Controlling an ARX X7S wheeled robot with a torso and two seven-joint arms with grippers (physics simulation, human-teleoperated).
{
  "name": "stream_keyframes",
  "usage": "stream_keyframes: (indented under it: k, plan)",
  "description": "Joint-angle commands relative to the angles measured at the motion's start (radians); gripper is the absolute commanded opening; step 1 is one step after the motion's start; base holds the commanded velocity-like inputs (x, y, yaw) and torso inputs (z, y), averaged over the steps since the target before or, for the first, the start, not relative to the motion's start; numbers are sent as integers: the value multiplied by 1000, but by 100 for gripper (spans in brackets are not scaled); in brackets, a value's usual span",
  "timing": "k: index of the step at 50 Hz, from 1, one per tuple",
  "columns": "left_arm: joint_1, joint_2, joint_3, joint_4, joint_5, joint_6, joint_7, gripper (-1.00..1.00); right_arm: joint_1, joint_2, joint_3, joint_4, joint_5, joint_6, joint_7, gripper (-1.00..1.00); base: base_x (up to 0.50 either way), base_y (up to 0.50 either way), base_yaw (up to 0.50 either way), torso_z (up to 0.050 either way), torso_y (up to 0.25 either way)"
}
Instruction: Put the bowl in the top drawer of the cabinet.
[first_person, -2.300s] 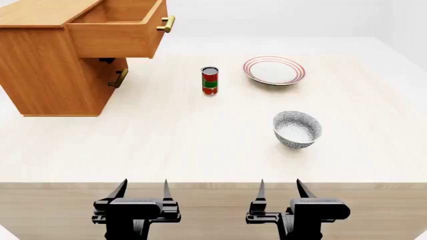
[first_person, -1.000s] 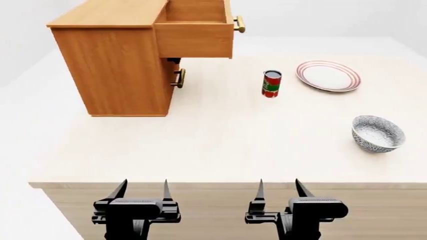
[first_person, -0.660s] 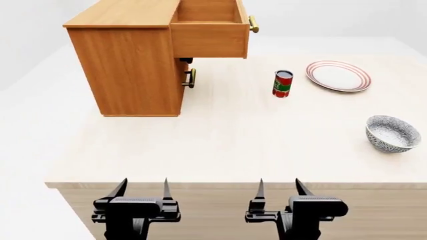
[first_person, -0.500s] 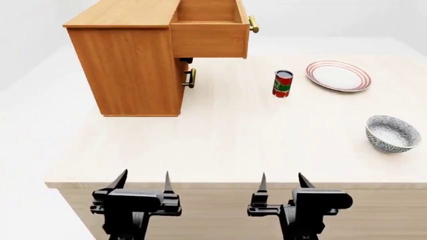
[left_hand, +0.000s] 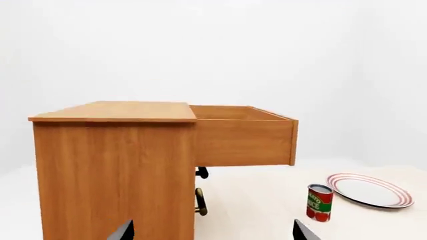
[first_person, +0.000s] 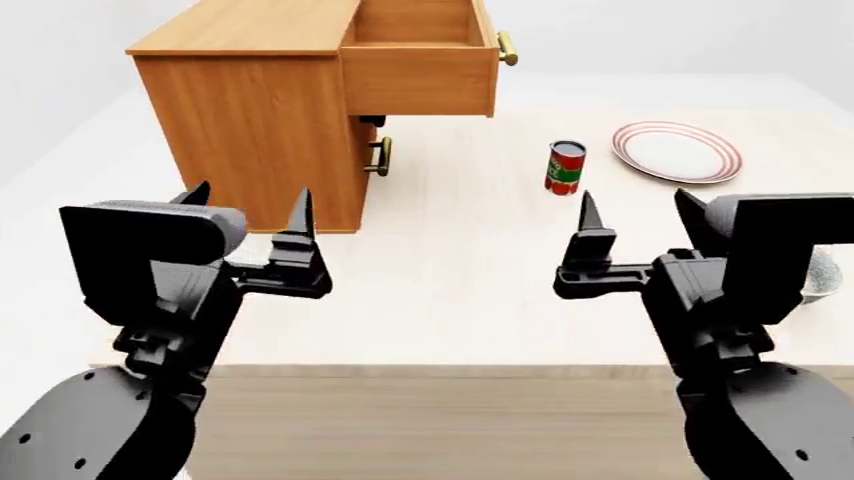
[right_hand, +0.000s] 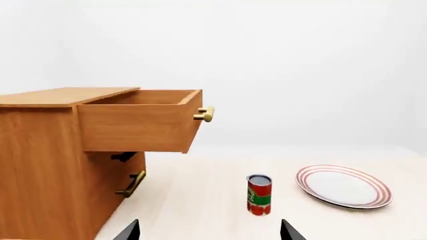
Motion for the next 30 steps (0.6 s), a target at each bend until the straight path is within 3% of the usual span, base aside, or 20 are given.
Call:
stream_keyframes:
  k: [1, 8, 14, 30]
  plan:
    - [-361, -37, -78, 35, -191, -330, -5, 100, 423, 56, 42, 10, 153, 337, 3, 100, 0, 0, 0, 0, 0]
    - [-582, -3, -141, -104, -259, -454, -18, 100, 639, 91, -5, 151, 169, 397, -17, 100, 6, 0, 0, 0, 0]
    - [-769, -37, -119, -209, -279, -531, -14, 100, 811, 134, -88, 276, 173, 401, -47, 100, 42, 0, 0, 0, 0]
    - [-1017, -114, 37, -425, -229, -481, 40, 100, 1072, 139, -186, 506, 181, 379, -100, 100, 108, 0, 0, 0, 0]
